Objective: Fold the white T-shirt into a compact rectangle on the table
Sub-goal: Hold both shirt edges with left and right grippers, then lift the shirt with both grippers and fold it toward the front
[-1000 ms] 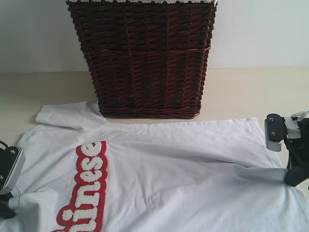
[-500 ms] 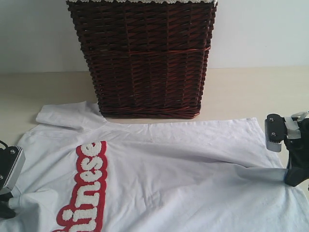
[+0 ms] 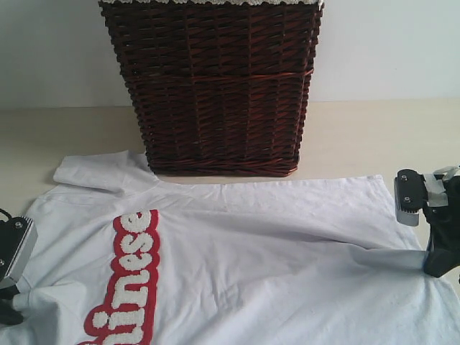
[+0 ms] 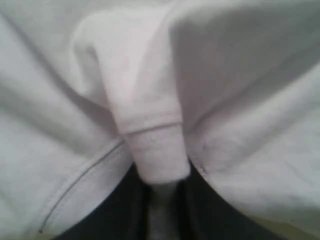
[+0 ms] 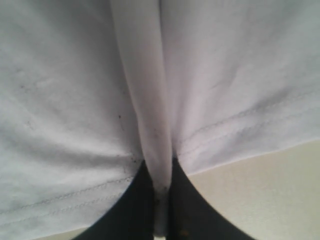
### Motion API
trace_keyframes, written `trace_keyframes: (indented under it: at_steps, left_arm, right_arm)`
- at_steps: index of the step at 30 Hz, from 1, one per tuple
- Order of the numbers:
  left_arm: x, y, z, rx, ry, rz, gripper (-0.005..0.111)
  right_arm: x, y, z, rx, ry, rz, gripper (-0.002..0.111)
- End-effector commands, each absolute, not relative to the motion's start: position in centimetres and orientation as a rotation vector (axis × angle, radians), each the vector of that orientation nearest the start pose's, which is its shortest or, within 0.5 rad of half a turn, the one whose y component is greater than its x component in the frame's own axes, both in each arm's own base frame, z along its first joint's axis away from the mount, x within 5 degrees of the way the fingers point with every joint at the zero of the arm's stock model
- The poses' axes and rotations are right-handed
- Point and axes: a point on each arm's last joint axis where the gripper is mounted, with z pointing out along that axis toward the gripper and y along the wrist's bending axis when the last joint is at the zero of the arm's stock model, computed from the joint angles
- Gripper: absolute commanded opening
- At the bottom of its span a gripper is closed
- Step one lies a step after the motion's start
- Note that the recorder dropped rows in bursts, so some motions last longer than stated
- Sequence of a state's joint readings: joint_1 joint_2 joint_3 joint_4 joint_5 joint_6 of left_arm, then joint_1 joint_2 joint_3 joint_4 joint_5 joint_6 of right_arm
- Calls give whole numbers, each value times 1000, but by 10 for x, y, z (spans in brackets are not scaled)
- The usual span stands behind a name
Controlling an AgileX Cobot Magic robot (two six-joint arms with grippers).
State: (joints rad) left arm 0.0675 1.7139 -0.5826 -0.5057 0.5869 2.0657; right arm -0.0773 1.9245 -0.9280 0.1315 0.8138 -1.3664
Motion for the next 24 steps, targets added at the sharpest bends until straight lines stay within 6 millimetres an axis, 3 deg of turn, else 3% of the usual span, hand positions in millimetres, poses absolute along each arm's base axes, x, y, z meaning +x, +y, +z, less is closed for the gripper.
trace_keyframes:
  at_steps: [1,5,10,14,20,24]
  left_arm:
    - [209,-7,80,2151,2116,-360,0]
    - [217,-8,82,2006,2175,-273,0]
    - [237,2,103,1796,2191,108,0]
    - [248,11,136,1667,2095,421,0]
    - [247,12,162,1601,2017,529,0]
    - [246,15,184,1495,1968,635,0]
  right_arm:
    - [281,-21,70,-1920,2645,226,0]
    - [281,-21,71,-1918,2643,221,0]
    - [284,-22,89,-1900,2607,152,0]
    - [286,-22,125,-1850,2533,20,0]
    - [279,-21,179,-1758,2428,-153,0]
    - [261,-20,205,-1615,2538,-128,0]
